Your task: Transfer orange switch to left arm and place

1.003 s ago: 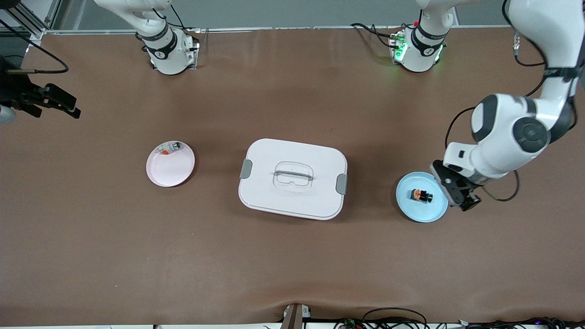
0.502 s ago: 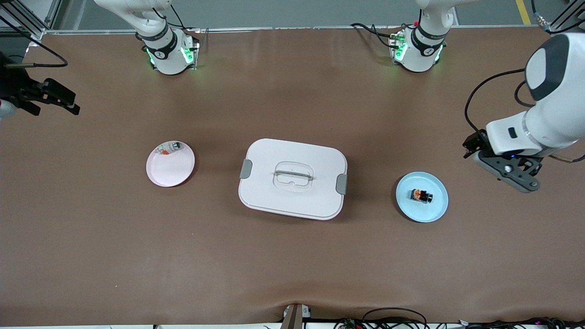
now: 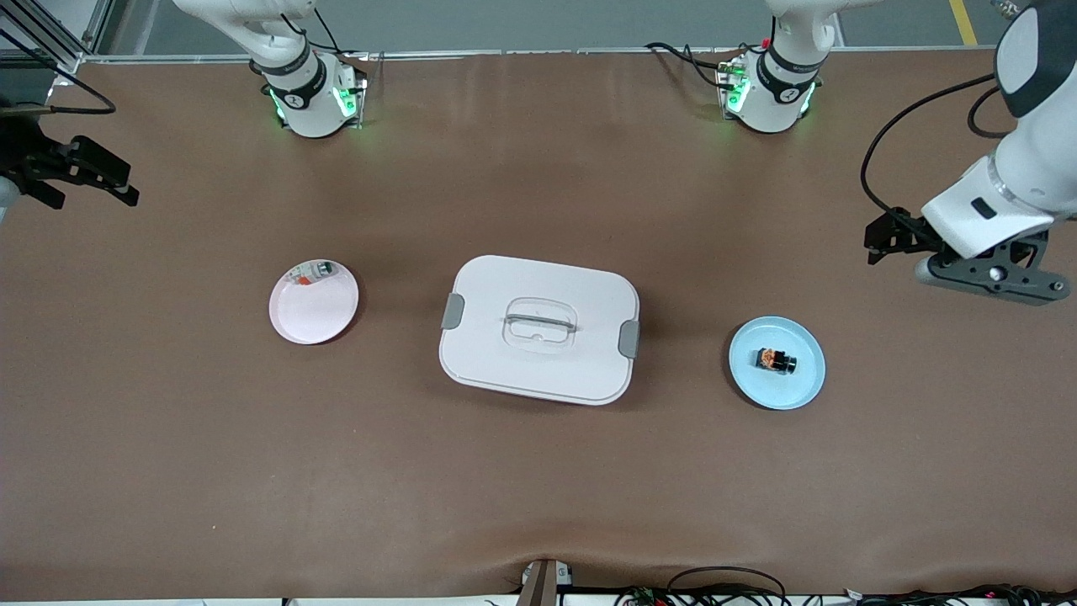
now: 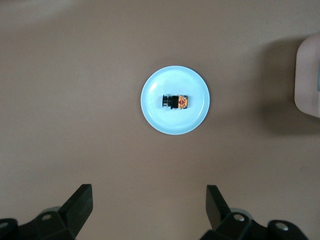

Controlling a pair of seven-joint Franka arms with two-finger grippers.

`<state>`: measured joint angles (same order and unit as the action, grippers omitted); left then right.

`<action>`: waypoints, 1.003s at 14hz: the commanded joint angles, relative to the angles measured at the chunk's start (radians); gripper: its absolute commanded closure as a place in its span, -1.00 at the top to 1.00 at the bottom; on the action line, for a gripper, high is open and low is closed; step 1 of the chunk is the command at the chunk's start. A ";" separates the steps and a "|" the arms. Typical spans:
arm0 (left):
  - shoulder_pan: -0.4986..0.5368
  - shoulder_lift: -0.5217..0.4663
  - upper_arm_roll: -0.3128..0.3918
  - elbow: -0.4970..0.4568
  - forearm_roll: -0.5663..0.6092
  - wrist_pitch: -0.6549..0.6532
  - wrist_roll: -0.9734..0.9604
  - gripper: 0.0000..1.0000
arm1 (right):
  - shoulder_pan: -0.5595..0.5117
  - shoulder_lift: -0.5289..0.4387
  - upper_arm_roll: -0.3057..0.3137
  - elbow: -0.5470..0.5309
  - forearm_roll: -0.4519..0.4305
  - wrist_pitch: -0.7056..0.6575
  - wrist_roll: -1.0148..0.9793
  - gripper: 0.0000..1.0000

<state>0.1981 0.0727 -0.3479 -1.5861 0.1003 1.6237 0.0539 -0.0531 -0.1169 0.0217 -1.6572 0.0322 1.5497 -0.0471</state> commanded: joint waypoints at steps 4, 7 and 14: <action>0.007 -0.074 -0.005 0.001 -0.008 -0.103 -0.164 1.00 | -0.004 -0.012 -0.003 0.007 0.012 -0.025 0.081 1.00; 0.011 -0.071 0.007 0.038 -0.004 -0.108 -0.160 1.00 | -0.004 -0.012 -0.002 0.007 0.012 -0.029 0.090 1.00; -0.195 -0.103 0.226 0.028 -0.008 -0.110 -0.152 1.00 | -0.001 -0.010 -0.002 0.007 0.012 -0.051 0.049 1.00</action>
<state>0.0848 -0.0015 -0.2084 -1.5416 0.1002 1.5267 -0.1016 -0.0531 -0.1188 0.0202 -1.6570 0.0322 1.5159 0.0223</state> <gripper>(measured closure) 0.000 0.000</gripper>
